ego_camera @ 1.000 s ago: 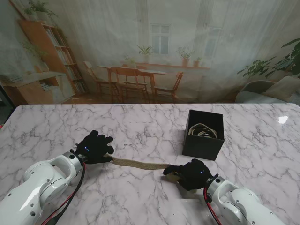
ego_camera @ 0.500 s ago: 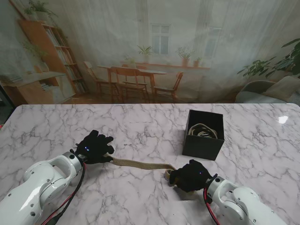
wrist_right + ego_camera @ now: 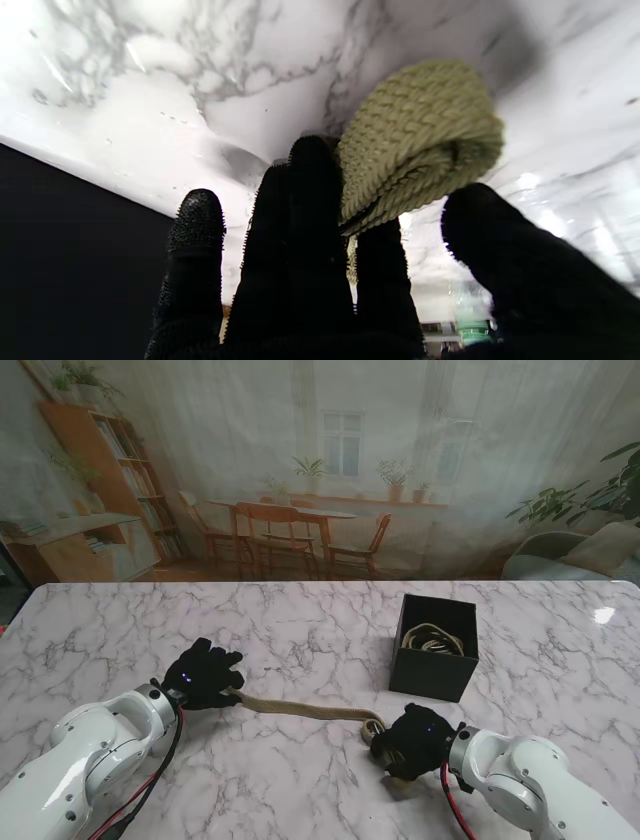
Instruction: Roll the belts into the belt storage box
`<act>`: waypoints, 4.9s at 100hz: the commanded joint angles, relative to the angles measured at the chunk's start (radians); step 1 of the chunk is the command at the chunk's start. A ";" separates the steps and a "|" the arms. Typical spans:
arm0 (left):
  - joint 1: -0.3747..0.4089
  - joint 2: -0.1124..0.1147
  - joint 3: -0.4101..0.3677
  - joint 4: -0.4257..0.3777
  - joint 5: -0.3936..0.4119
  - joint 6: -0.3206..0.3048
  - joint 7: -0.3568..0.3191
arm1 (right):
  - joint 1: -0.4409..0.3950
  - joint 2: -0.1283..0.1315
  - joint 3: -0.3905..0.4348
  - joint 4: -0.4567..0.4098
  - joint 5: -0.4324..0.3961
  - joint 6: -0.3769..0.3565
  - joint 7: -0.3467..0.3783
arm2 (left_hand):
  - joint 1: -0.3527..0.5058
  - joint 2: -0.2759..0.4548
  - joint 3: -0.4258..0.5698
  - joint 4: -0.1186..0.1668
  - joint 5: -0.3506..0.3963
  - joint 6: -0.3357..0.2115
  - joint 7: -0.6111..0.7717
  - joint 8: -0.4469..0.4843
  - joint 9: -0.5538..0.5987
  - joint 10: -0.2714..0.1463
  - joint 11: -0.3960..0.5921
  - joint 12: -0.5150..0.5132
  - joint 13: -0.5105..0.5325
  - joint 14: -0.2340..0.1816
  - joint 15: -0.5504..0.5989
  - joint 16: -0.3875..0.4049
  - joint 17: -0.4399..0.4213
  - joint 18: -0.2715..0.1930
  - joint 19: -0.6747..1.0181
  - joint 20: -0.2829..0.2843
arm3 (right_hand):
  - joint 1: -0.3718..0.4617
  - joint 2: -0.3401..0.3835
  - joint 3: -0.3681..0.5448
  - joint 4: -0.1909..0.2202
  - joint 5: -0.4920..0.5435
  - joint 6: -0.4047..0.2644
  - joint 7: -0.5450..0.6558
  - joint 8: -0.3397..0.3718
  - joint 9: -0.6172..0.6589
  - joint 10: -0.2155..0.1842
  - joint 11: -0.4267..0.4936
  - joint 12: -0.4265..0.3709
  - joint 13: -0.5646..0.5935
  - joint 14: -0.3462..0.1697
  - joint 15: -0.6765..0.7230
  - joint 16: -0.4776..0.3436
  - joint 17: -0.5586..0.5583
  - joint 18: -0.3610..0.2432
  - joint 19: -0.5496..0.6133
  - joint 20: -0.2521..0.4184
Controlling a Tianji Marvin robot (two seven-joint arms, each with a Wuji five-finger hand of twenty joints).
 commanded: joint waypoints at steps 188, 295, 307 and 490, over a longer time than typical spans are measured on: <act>0.001 -0.003 -0.007 0.008 -0.009 0.008 -0.005 | -0.020 0.011 -0.040 0.001 -0.116 0.099 -0.052 | -0.014 0.045 -0.018 -0.007 0.004 0.020 -0.012 0.008 0.010 0.018 -0.026 0.001 -0.003 0.015 -0.007 0.000 -0.019 0.043 -0.028 0.007 | 0.093 -0.090 -0.059 -0.158 0.044 -0.128 0.772 0.039 -0.759 0.183 0.111 0.080 -0.087 0.148 0.008 0.039 0.021 0.254 -0.031 0.006; -0.003 -0.002 -0.002 0.011 -0.007 0.010 -0.008 | 0.002 -0.005 -0.077 0.103 -0.027 0.126 -0.243 | -0.020 0.048 -0.019 -0.007 0.004 0.020 -0.014 0.006 0.010 0.019 -0.027 0.001 -0.004 0.016 -0.008 0.000 -0.021 0.044 -0.033 0.007 | 0.177 -0.109 -0.042 -0.174 0.060 -0.101 0.906 -0.030 -0.205 -0.031 0.527 0.283 0.070 0.066 0.180 0.079 0.064 0.186 0.000 -0.089; -0.004 -0.002 -0.001 0.012 -0.007 0.010 -0.006 | 0.007 -0.005 -0.082 0.119 -0.039 0.124 -0.283 | -0.021 0.050 -0.019 -0.007 0.004 0.021 -0.015 0.005 0.009 0.019 -0.027 0.001 -0.004 0.015 -0.007 0.000 -0.021 0.044 -0.033 0.007 | 0.189 -0.105 -0.039 -0.171 -0.013 -0.171 0.776 0.082 -0.098 -0.071 0.560 0.306 0.157 0.041 0.199 0.125 0.111 0.107 0.053 -0.035; -0.002 -0.003 -0.008 0.016 -0.001 0.010 0.014 | 0.044 -0.020 -0.144 0.211 0.020 0.210 -0.395 | -0.021 0.051 -0.019 -0.007 -0.001 0.023 -0.019 0.002 0.013 0.017 -0.025 0.002 0.002 0.016 -0.006 0.001 -0.024 0.052 -0.042 0.003 | 0.349 0.098 0.087 -0.019 -0.498 0.054 0.160 -0.123 0.283 -0.013 0.475 0.230 0.492 0.126 0.391 0.161 0.346 0.243 0.146 -0.080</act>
